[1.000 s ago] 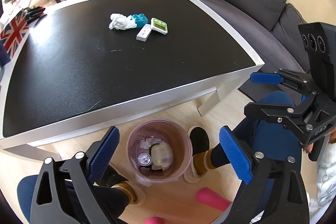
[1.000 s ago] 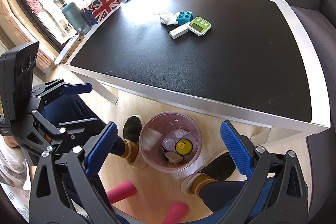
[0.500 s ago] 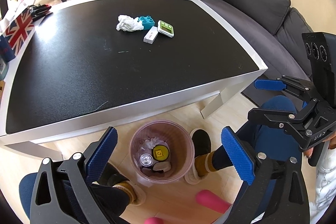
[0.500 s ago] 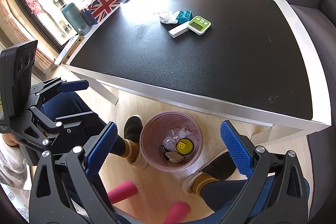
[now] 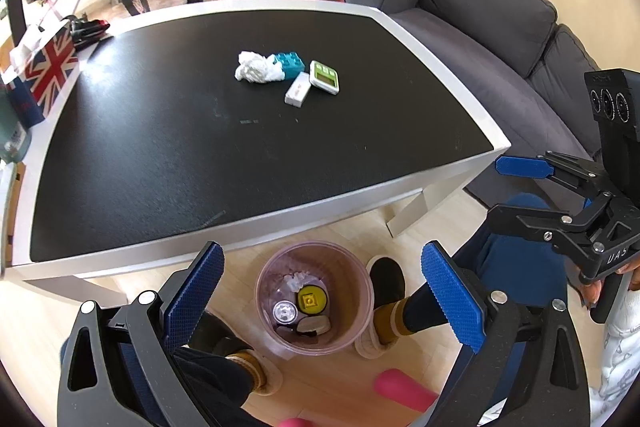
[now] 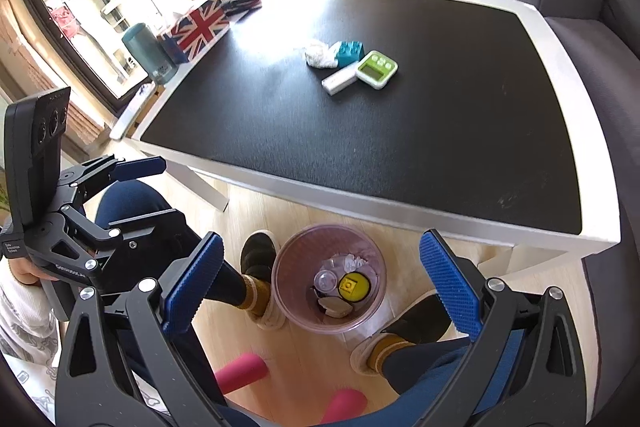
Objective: Collect trash
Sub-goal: 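Move both grippers back over the table toward the green timer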
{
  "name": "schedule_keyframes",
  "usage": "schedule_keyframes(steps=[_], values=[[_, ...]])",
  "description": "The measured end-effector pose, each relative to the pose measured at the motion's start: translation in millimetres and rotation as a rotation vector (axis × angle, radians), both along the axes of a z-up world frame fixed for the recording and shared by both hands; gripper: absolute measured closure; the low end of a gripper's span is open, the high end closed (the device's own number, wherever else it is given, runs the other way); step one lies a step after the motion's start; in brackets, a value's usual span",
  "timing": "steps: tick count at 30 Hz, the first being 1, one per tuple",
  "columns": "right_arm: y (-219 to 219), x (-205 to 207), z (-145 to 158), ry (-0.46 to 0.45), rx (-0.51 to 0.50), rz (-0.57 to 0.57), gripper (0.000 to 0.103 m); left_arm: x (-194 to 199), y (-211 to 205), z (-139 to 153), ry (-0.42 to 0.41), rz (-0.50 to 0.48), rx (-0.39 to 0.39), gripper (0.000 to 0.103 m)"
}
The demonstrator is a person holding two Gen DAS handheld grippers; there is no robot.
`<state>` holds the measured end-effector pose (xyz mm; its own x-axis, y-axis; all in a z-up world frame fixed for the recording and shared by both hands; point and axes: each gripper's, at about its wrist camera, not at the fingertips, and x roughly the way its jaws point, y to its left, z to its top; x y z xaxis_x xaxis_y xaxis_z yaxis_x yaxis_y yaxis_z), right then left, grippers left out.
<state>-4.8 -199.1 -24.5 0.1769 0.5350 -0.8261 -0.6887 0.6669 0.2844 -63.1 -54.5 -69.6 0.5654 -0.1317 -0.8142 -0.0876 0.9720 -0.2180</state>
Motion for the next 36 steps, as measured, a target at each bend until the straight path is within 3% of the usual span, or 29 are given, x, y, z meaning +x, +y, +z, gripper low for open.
schedule_keyframes(steps=[16, 36], values=[[19, 43, 38, -0.072, 0.011, 0.023, 0.006, 26, 29, 37, -0.056, 0.02, 0.025, 0.008], [79, 119, 14, -0.049, -0.08, 0.163, 0.006, 82, 67, 32, -0.03, 0.039, 0.014, 0.008]])
